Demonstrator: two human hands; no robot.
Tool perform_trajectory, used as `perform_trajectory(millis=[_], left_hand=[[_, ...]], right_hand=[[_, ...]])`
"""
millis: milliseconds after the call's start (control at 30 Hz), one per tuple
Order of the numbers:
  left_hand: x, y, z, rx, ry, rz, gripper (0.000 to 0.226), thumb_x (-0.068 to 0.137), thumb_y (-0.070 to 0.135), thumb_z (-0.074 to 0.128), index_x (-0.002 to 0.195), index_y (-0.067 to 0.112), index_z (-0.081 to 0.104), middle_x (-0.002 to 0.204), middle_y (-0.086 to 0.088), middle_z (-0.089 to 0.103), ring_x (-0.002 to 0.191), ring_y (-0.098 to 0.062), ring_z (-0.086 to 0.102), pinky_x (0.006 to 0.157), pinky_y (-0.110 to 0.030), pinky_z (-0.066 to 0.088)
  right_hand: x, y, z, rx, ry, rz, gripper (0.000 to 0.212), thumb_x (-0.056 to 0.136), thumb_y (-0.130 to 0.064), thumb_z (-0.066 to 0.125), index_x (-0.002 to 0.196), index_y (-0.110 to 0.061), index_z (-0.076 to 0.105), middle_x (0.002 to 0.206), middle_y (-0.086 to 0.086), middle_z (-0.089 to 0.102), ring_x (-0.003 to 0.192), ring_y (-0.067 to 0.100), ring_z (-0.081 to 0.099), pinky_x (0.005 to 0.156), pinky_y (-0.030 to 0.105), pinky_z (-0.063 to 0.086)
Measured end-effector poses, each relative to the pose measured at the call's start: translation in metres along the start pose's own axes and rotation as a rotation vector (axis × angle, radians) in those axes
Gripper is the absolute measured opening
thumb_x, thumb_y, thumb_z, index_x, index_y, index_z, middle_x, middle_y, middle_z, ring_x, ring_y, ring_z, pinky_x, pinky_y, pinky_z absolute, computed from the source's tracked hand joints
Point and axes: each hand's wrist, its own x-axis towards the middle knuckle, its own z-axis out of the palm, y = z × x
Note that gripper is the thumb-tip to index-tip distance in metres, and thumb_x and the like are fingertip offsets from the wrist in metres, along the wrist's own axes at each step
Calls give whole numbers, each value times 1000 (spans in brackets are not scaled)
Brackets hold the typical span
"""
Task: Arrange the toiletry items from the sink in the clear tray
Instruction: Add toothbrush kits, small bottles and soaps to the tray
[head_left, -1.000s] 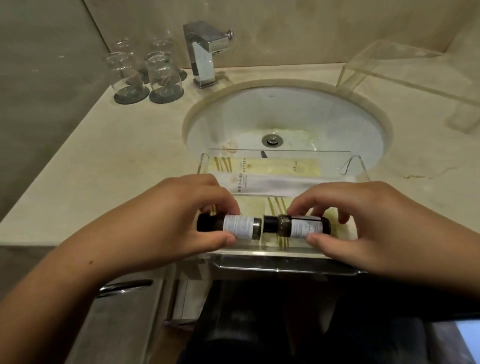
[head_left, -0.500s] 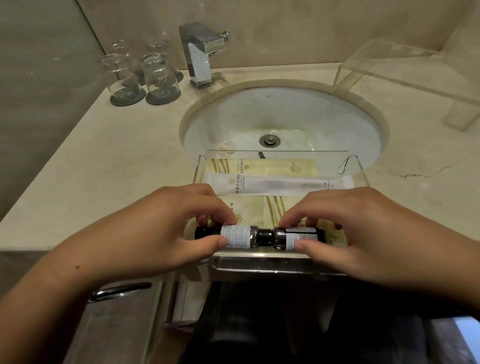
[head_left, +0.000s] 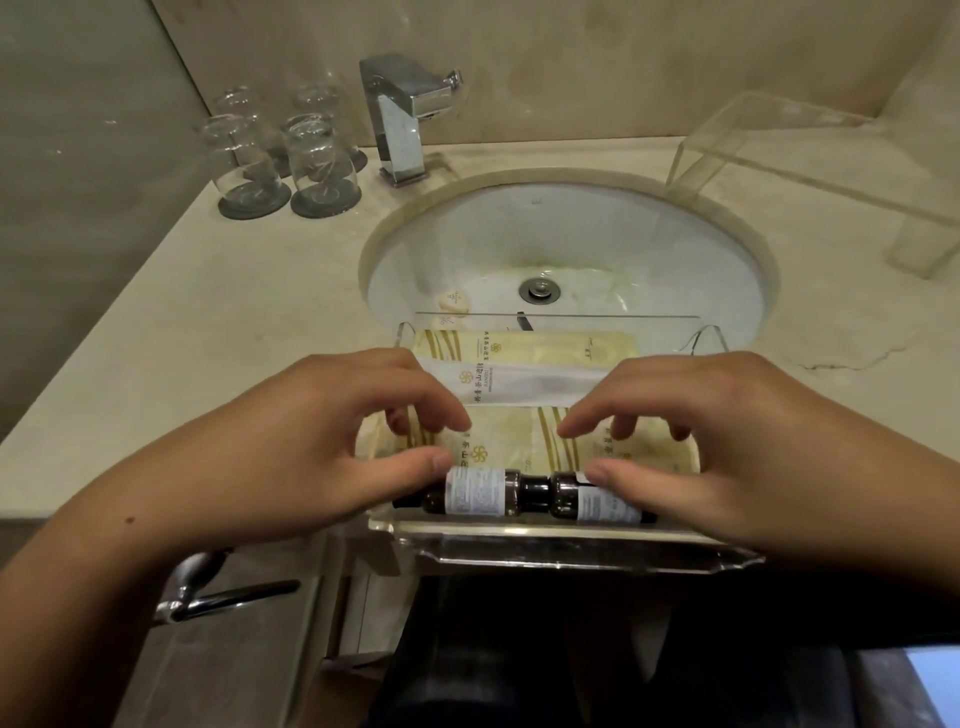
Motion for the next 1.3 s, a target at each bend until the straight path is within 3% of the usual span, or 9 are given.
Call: perform_trajectory(millis=[167, 233, 367, 533, 667, 900, 1133, 1300], left_hand=[[26, -14, -19, -23, 144, -43, 17, 90, 39, 63, 103, 45, 73, 101, 21, 69, 99, -5, 63, 71, -14, 45], [42, -28, -25, -7, 203, -70, 16, 93, 33, 64, 104, 40, 74, 97, 18, 70, 96, -2, 63, 69, -15, 45], [80, -60, -30, 48, 221, -153, 17, 97, 27, 65, 106, 38, 74, 99, 19, 67, 86, 11, 59, 65, -3, 39], [124, -96, -25, 159, 115, -201, 18, 96, 28, 67, 111, 35, 73, 104, 17, 67, 97, -1, 61, 73, -8, 40], [157, -116, -16, 273, -19, -204, 24, 94, 30, 70, 118, 33, 71, 112, 11, 66, 100, -9, 60, 80, -23, 44], [200, -151, 0, 568, -232, -262, 43, 87, 51, 69, 127, 34, 66, 115, 10, 63, 108, -15, 54, 86, -34, 46], [224, -159, 15, 561, -320, -303, 48, 82, 58, 72, 127, 44, 62, 101, 18, 54, 104, -14, 49, 83, -33, 39], [222, -158, 17, 468, -392, -355, 46, 78, 48, 77, 122, 51, 62, 114, 14, 57, 101, -13, 47, 94, -36, 50]], right_hand=[[29, 7, -22, 45, 115, -22, 20, 84, -46, 66, 103, -42, 72, 87, -33, 64, 88, -13, 59, 71, 2, 39], [47, 14, -31, 72, 134, -14, 20, 84, -45, 66, 102, -41, 73, 91, -31, 68, 91, -10, 63, 71, 4, 41], [86, 43, -42, 77, 129, 31, 18, 87, -43, 66, 103, -40, 73, 97, -24, 72, 93, -5, 66, 67, 11, 44], [134, 89, -37, 14, 36, 104, 13, 90, -41, 67, 103, -42, 72, 99, -25, 72, 92, -5, 66, 75, 14, 47], [166, 127, -21, -35, -81, 131, 17, 88, -41, 69, 105, -41, 72, 102, -23, 72, 89, -2, 67, 74, 16, 45], [219, 173, 12, -39, -264, 107, 27, 89, -41, 70, 116, -40, 69, 104, -16, 67, 89, -1, 62, 80, 20, 48], [276, 194, 45, -159, -330, 16, 52, 90, -49, 66, 139, -42, 52, 113, -13, 58, 89, 12, 60, 87, 29, 47], [301, 196, 59, -195, -368, -50, 63, 91, -45, 65, 149, -47, 38, 115, -6, 54, 90, 10, 48, 81, 25, 35]])
